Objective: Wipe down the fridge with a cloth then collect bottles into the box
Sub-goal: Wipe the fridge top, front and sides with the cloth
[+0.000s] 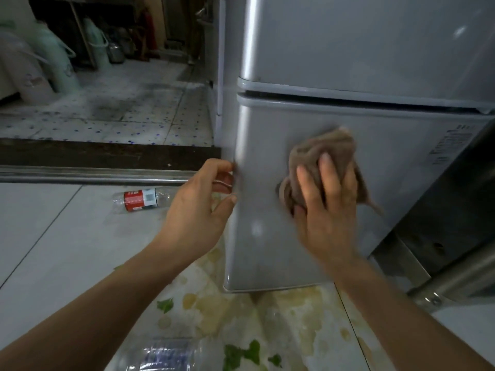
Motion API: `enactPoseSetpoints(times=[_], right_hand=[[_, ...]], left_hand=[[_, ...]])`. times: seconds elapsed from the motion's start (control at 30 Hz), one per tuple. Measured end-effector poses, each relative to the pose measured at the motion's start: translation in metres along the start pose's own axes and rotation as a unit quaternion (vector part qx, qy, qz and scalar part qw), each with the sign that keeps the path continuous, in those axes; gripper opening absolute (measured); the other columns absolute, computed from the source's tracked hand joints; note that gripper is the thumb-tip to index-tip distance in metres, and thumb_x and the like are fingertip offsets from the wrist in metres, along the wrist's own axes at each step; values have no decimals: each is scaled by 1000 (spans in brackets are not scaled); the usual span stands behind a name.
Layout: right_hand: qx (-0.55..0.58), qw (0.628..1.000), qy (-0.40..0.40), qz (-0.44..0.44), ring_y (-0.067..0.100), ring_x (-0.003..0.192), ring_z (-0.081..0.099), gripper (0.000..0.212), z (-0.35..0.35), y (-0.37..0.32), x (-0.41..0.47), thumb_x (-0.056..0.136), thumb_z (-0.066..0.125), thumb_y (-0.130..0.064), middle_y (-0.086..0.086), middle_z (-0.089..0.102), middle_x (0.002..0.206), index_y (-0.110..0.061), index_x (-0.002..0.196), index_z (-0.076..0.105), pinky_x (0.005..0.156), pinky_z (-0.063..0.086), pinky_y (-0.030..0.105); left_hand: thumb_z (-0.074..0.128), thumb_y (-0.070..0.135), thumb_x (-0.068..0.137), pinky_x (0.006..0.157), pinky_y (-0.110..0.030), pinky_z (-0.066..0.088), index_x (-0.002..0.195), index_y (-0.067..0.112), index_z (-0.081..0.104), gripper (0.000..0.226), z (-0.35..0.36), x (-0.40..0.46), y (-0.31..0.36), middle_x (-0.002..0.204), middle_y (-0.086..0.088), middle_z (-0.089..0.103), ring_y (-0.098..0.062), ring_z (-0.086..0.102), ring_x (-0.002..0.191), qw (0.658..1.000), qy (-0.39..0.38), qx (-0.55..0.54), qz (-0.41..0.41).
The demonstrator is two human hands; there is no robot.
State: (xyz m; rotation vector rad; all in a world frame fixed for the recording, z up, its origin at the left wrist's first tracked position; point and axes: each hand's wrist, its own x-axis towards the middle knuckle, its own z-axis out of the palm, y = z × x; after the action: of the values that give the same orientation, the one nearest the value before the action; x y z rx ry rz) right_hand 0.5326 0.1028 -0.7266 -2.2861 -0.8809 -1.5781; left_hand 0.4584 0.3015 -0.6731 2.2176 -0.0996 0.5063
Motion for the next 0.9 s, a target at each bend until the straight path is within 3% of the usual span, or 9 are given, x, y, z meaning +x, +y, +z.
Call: enactPoseSetpoints(times=[0.17, 0.33, 0.4, 0.47, 0.5, 0.6, 0.7, 0.8, 0.9], right_hand=[[3, 999, 30, 14, 47, 137, 17, 52, 9, -16, 33, 95, 43, -20, 6, 13, 151, -24, 143, 23, 116, 13, 52], [-55, 964, -98, -241, 27, 147, 11, 54, 27, -22, -25, 89, 58, -10, -4, 38, 149, -25, 139, 47, 118, 17, 39], [-43, 953, -113, -279, 25, 146, 15, 44, 23, -20, -14, 97, 51, -11, -2, 40, 148, -22, 140, 46, 115, 28, 40], [-45, 954, -105, -278, 26, 142, 17, 42, 15, -22, 21, 103, 31, -14, -1, 25, 154, -18, 145, 32, 115, 23, 43], [-53, 959, -76, -266, 27, 140, 18, 43, 10, -22, 42, 102, 34, -16, 0, 22, 155, -17, 145, 32, 115, 17, 44], [-64, 966, -15, -250, 33, 133, 31, 38, 2, -22, 89, 92, 43, -20, 3, 48, 141, -15, 128, 58, 112, 18, 47], [-65, 968, -10, -244, 36, 131, 32, 32, 11, -28, 82, 91, 49, -16, 4, 46, 136, -12, 119, 64, 114, 16, 47], [-75, 960, -49, -266, 33, 136, 30, 31, 34, -30, 38, 90, 64, -11, 7, 49, 136, -8, 120, 64, 119, 12, 42], [-66, 931, -140, -331, 32, 139, 33, 35, 55, -35, -19, 90, 63, -8, 12, 50, 141, -9, 124, 62, 114, 30, 39]], left_hand=[[63, 15, 86, 83, -6, 40, 128, 31, 46, 48, -11, -10, -9, 119, 17, 55, 10, 52, 103, 1000, -2, 8, -10], [64, 15, 85, 84, -13, 43, 126, 29, 47, 47, -16, -24, -19, 115, 15, 55, 8, 52, 102, 999, 36, -10, -26], [63, 16, 85, 86, -18, 45, 125, 30, 46, 46, -18, -32, -23, 116, 14, 56, 4, 53, 103, 999, 36, -6, -28], [63, 15, 85, 85, -19, 45, 124, 33, 46, 45, -22, -37, -27, 116, 15, 56, 3, 53, 102, 999, 40, 1, -32], [63, 15, 85, 85, -19, 45, 123, 33, 46, 45, -24, -39, -29, 116, 15, 56, 3, 54, 102, 998, 45, 2, -39], [64, 12, 85, 80, -17, 46, 123, 31, 46, 46, -30, -41, -34, 112, 15, 56, 6, 53, 99, 996, 65, -3, -63], [64, 10, 84, 75, -12, 44, 123, 29, 46, 47, -30, -43, -41, 111, 14, 55, 2, 55, 97, 994, 71, -5, -82], [64, 10, 84, 80, -22, 48, 125, 26, 46, 47, -25, -48, -51, 112, 11, 57, -4, 56, 98, 993, 61, -4, -98], [65, 10, 83, 81, -25, 49, 125, 23, 47, 48, -18, -56, -57, 112, 7, 58, -6, 57, 97, 995, 37, -1, -95]])
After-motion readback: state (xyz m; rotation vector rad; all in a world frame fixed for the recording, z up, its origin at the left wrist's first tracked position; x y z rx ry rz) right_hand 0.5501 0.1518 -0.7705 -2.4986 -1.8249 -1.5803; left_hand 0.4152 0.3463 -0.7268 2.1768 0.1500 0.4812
